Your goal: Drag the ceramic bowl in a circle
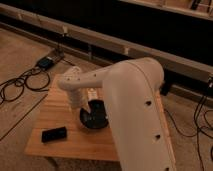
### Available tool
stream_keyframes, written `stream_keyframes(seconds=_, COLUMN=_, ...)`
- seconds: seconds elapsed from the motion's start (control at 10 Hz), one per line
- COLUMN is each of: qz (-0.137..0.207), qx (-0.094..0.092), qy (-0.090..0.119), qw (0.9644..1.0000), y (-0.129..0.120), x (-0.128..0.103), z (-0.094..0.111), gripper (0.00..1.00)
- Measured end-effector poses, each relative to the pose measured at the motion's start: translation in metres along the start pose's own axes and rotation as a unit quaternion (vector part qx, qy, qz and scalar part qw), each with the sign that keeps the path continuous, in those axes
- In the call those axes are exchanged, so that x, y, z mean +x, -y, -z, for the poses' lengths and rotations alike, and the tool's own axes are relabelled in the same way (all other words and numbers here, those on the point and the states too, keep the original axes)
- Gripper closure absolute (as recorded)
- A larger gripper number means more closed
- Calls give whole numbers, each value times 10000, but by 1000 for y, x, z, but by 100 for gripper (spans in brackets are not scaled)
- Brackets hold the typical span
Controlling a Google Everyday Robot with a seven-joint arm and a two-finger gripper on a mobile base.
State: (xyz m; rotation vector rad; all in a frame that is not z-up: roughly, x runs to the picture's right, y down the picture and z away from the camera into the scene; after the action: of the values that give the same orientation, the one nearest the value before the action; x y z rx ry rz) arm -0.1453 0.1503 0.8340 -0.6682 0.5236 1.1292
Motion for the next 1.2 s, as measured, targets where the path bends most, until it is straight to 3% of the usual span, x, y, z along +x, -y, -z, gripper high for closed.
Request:
stream_keyframes(seconds=0.4, qz=-27, qx=132, qy=3, qw=9999, y=-1, x=-6, z=-16, gripper=37)
stream_keyframes(seconds=0.5, qz=-49, qx=127, qy=-11, qw=9999, y=-1, x=-6, z=-19, gripper=43)
stream_keyframes(seconds=1.0, qz=-322, qx=35, qy=-145, qw=9994, y=14, x=0, z=-21, gripper=95)
stream_keyframes(seconds=1.2, qz=-299, qx=-13, qy=-99, qw=9995, y=16, x=-10, z=-13, gripper=100)
